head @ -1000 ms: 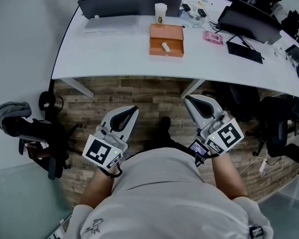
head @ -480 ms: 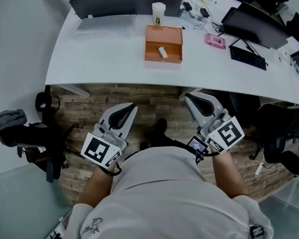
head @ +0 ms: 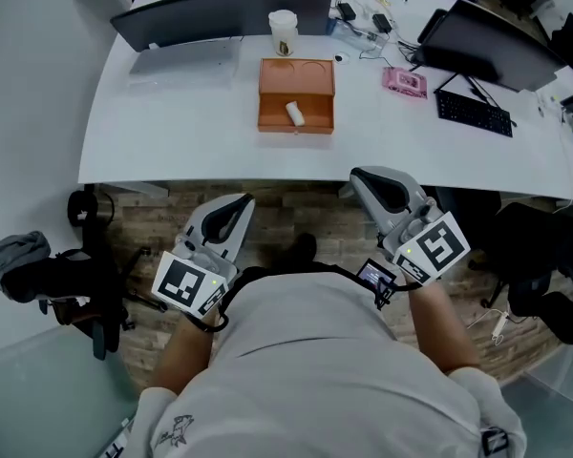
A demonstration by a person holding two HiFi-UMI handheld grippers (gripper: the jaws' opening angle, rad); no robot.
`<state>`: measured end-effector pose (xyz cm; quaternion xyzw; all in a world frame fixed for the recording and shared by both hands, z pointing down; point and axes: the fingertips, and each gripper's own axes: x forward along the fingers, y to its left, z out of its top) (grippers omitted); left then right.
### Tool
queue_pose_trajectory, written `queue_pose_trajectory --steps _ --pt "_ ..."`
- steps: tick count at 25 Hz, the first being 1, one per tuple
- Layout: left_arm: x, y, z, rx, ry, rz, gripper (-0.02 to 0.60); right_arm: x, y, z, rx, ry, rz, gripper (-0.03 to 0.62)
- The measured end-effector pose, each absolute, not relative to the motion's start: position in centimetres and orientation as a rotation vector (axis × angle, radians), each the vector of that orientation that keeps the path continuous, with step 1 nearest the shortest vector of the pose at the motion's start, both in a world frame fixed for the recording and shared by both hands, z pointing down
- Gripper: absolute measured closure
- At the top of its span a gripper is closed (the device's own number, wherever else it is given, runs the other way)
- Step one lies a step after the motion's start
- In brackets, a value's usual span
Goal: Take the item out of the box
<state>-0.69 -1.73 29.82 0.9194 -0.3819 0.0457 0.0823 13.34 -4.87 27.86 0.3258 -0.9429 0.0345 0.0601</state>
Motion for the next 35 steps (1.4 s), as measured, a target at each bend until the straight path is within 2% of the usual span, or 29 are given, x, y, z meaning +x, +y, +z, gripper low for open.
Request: queue_pose_trajectory --steps 15,35 --pt "2.2 -6.7 30.8 2.758 -1.096 0.182 0.583 16.0 -8.7 28.6 1.000 -2.835 0.101 0.592" --pt "0.7 -17.2 33.2 2.744 -1.023 0.189 0.583 14.5 -19.9 31.0 1.062 -2.769 0.163 0.591"
